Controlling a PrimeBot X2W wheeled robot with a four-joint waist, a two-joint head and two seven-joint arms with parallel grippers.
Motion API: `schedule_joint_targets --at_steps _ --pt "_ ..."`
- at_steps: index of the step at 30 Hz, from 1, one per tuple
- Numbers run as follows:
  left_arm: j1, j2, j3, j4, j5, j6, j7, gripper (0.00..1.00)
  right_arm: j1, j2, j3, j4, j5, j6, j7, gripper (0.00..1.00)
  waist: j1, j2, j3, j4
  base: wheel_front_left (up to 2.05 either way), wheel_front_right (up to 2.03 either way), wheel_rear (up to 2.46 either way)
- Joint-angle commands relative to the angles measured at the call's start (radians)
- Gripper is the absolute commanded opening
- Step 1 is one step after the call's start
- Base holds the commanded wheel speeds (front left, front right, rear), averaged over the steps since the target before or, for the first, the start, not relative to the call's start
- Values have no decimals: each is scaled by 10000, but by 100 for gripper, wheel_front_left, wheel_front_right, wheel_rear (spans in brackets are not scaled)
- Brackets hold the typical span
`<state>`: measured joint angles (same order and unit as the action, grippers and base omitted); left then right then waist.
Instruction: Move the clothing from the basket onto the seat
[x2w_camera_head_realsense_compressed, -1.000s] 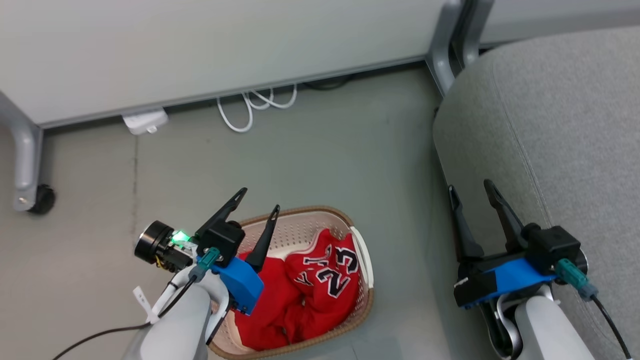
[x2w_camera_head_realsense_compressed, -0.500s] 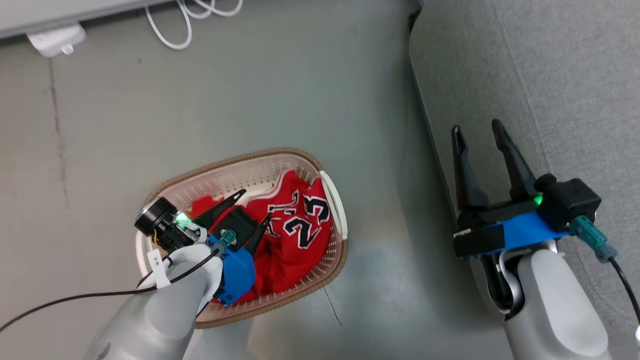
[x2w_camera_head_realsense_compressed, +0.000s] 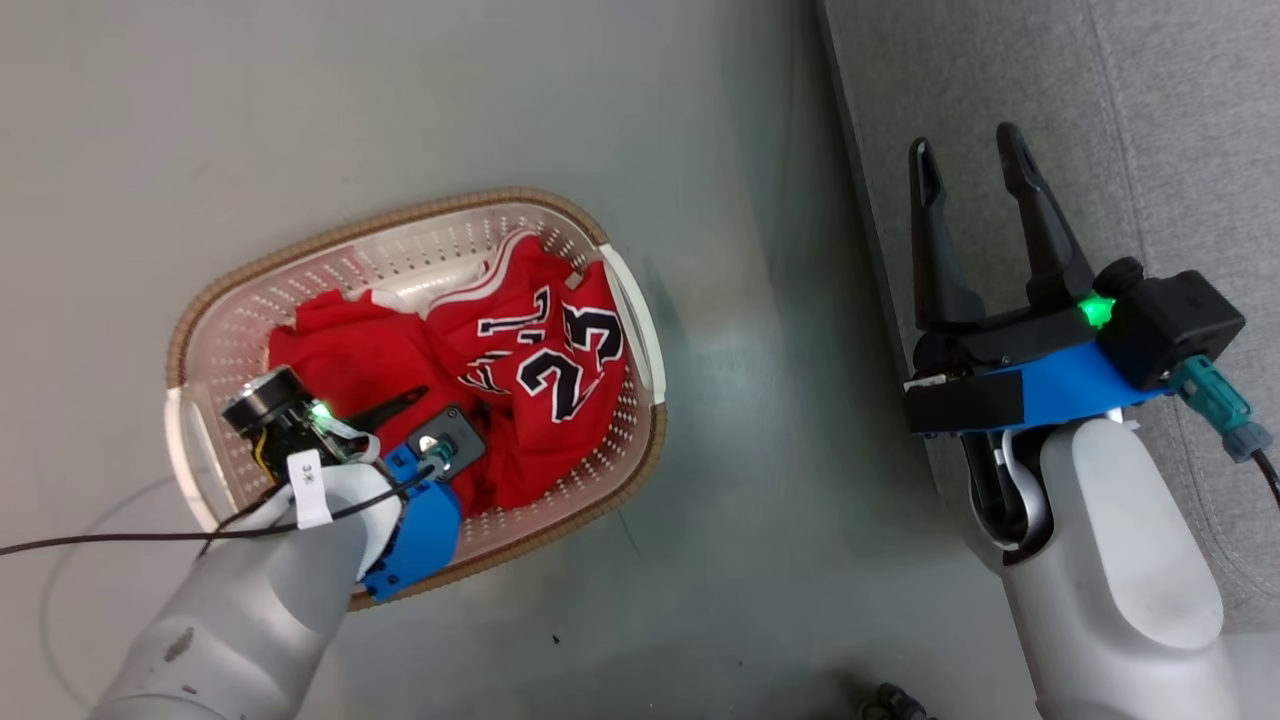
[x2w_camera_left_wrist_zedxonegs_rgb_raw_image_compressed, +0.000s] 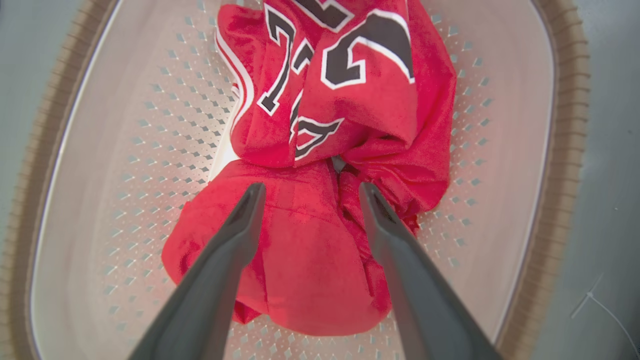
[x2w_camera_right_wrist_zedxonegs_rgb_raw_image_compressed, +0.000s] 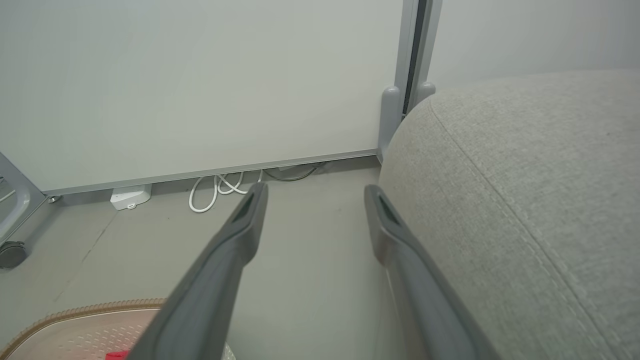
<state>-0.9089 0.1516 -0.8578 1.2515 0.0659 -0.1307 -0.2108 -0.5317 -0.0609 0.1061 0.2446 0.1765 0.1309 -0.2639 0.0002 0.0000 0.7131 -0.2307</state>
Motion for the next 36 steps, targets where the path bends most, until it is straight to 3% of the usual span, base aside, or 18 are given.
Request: schedule_joint_targets --at_steps 1,22,36 --pt "-185 164 -80 51 -57 14 64 100 -186 46 -3 -67 36 -3 -11 100 -2 0 351 -138 0 0 0" --pt "-2180 1096 -1568 378 -330 13 2298 100 -1118 118 -191 -969 193 -3 -11 100 -2 0 2907 -510 0 0 0" --pt "-2433 1024 -1899 399 -551 40 2745 100 -1128 117 -354 -1365 105 -3 -9 100 -2 0 3372 -472 0 0 0"
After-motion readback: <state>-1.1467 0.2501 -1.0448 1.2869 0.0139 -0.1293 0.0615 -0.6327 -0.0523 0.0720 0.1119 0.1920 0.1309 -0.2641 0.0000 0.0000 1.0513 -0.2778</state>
